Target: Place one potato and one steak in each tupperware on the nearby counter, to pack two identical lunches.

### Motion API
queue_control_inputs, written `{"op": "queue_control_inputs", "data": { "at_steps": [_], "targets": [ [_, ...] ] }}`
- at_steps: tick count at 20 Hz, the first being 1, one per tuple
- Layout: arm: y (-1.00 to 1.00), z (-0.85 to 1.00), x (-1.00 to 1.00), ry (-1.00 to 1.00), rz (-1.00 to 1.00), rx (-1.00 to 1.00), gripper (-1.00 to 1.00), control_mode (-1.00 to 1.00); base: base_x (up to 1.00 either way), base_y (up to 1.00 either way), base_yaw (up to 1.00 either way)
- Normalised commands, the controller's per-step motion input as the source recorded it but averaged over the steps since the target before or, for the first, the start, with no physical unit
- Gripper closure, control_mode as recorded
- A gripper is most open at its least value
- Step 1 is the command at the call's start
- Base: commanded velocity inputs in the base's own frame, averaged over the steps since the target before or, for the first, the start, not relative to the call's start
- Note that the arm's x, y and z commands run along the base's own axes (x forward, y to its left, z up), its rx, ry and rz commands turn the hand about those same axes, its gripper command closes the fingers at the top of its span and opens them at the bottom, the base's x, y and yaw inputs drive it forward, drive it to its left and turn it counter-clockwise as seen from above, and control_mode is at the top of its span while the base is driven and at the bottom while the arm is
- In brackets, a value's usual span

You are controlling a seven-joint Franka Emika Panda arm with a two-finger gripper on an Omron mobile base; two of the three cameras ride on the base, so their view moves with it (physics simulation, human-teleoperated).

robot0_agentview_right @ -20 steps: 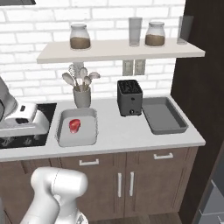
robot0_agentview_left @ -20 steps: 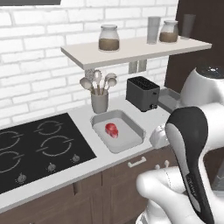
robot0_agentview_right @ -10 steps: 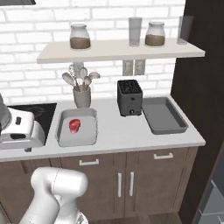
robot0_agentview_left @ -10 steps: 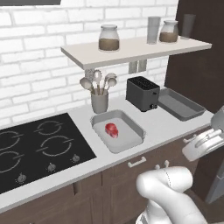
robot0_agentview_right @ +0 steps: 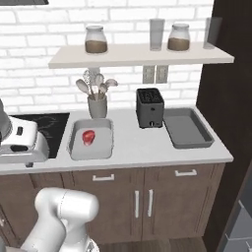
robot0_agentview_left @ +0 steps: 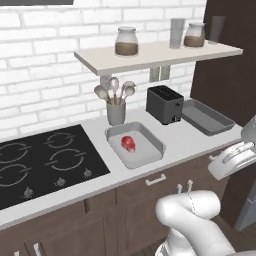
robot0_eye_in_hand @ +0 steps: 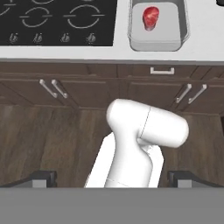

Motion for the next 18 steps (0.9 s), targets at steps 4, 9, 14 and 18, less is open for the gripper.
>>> {"op": "queue_control_inputs", "data": {
  "at_steps": [4, 9, 14, 18],
  "targets": [
    [0.0, 0.0, 0.0, 0.0, 0.0, 0.0, -1.0, 1.0, -0.79, -0.3, 0.44],
    [0.0, 0.0, 0.0, 0.0, 0.0, 0.0, -1.0, 1.0, -0.73, -0.59, 0.46],
    [0.0, 0.0, 0.0, 0.0, 0.0, 0.0, -1.0, 1.0, -0.49, -0.47, 0.25],
    [0.0, 0.0, 0.0, 0.0, 0.0, 0.0, -1.0, 1.0, -0.34, -0.17, 0.0]
  ]
}}
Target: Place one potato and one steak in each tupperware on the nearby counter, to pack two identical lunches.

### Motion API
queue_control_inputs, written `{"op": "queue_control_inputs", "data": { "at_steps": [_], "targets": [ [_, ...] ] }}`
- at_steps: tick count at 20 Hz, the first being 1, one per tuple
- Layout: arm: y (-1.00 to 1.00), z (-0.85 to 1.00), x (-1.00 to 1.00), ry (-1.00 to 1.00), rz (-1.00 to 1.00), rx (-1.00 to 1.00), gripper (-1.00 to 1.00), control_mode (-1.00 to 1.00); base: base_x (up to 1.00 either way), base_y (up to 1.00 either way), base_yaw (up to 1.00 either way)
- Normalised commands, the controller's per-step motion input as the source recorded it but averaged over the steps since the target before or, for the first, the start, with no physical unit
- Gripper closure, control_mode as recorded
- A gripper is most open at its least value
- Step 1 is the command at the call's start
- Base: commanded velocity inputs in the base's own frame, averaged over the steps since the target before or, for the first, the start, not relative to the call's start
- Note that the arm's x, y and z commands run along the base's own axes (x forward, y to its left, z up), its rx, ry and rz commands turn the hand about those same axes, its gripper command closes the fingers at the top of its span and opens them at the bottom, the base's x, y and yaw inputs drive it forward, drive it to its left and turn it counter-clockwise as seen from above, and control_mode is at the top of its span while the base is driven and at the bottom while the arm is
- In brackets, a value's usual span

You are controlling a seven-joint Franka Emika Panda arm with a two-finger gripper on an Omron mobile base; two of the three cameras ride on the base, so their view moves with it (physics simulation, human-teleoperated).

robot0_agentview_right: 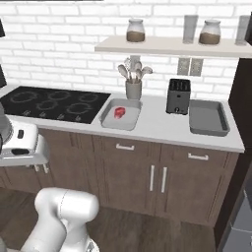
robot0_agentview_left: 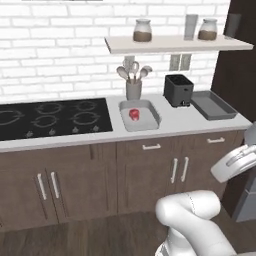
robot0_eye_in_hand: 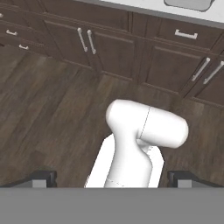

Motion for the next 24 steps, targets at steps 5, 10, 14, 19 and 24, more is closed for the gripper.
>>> {"op": "queue_control_inputs", "data": {
  "at_steps": [5, 10, 14, 19, 24],
  "targets": [
    [0.0, 0.0, 0.0, 0.0, 0.0, 0.0, -1.0, 1.0, -0.64, -0.01, 0.0],
    [0.0, 0.0, 0.0, 0.0, 0.0, 0.0, -1.0, 1.0, -0.64, -0.17, 0.0],
    [0.0, 0.0, 0.0, 0.0, 0.0, 0.0, -1.0, 1.0, -0.15, -0.57, 0.0],
    [0.0, 0.0, 0.0, 0.0, 0.0, 0.0, -1.0, 1.0, 0.0, -0.83, 0.0],
    [0.0, 0.0, 0.0, 0.0, 0.0, 0.0, -1.0, 1.0, -0.05, -0.9, 0.0]
  ]
}}
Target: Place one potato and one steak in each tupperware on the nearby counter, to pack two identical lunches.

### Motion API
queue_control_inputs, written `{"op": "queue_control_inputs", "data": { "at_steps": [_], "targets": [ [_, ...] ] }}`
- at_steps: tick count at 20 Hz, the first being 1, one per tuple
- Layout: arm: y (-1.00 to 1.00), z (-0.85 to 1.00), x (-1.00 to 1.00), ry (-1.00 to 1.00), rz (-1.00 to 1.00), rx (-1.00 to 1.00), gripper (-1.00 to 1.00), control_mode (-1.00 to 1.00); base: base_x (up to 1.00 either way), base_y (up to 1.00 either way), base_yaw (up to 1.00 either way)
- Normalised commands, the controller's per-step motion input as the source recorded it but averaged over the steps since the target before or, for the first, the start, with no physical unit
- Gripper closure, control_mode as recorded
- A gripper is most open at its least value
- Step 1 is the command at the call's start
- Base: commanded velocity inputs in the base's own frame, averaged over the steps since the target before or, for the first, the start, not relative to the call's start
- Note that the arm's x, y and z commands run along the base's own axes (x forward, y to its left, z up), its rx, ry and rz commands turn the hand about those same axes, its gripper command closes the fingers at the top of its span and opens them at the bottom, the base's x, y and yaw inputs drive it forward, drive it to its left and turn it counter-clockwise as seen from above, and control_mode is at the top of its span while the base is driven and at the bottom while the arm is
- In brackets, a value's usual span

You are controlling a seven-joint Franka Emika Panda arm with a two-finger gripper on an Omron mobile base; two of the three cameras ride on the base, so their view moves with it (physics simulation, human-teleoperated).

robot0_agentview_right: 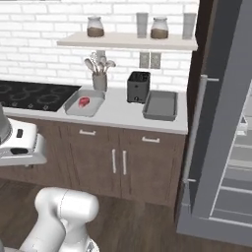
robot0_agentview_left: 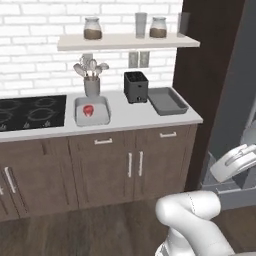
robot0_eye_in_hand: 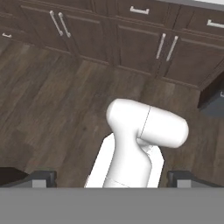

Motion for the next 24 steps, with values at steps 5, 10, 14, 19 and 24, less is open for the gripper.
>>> {"op": "queue_control_inputs", "data": {
  "at_steps": [5, 10, 14, 19, 24],
  "targets": [
    [0.0, 0.0, 0.0, 0.0, 0.0, 0.0, -1.0, 1.0, -0.2, -0.9, 0.0],
    [0.0, 0.0, 0.0, 0.0, 0.0, 0.0, -1.0, 1.0, -0.22, -0.93, 0.0],
    [0.0, 0.0, 0.0, 0.0, 0.0, 0.0, -1.0, 1.0, -0.02, -0.96, 0.0],
    [0.0, 0.0, 0.0, 0.0, 0.0, 0.0, -1.0, 1.0, 0.0, -1.0, 0.0],
    [0.0, 0.0, 0.0, 0.0, 0.0, 0.0, -1.0, 1.0, 0.0, -0.97, 0.0]
  ]
}}
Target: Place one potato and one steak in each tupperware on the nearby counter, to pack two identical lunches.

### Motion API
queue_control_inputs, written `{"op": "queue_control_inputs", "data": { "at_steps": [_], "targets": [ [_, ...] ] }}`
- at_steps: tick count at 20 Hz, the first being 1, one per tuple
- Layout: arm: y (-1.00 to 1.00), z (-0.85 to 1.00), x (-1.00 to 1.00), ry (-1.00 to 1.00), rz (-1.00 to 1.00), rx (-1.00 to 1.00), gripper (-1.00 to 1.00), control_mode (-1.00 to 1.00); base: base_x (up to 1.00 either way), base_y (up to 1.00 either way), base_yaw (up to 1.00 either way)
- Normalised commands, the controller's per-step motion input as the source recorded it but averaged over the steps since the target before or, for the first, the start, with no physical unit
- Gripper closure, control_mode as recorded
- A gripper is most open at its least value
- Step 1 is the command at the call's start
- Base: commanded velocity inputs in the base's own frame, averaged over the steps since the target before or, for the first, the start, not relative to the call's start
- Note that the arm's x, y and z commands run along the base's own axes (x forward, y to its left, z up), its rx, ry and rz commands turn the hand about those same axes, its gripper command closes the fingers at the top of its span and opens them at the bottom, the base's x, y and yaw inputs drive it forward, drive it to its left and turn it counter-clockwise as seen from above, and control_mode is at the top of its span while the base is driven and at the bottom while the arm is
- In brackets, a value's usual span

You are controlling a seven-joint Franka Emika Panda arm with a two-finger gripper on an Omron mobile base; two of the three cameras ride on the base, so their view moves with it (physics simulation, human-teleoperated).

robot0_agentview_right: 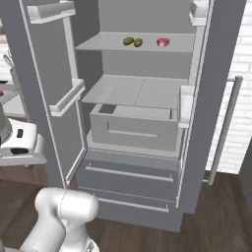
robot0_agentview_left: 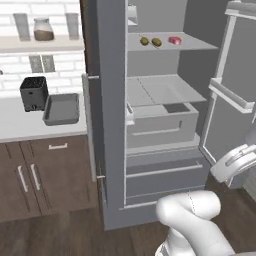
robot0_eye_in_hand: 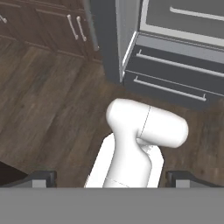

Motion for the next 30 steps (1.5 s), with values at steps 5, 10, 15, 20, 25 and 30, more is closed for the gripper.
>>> {"op": "queue_control_inputs", "data": {
  "at_steps": [5, 10, 15, 20, 25, 30],
  "targets": [
    [0.0, 0.0, 0.0, 0.0, 0.0, 0.0, -1.0, 1.0, 0.26, -0.64, 0.0],
    [0.0, 0.0, 0.0, 0.0, 0.0, 0.0, -1.0, 1.0, 0.74, -0.02, 0.0],
    [0.0, 0.0, 0.0, 0.0, 0.0, 0.0, -1.0, 1.0, 0.71, 0.01, 0.0],
    [0.0, 0.0, 0.0, 0.0, 0.0, 0.0, -1.0, 1.0, 0.48, 0.0, -0.01],
    [0.0, 0.0, 0.0, 0.0, 0.0, 0.0, -1.0, 1.0, 0.19, 0.0, 0.0],
    [0.0, 0.0, 0.0, 0.0, 0.0, 0.0, -1.0, 1.0, 0.5, 0.0, -0.01]
  ]
}}
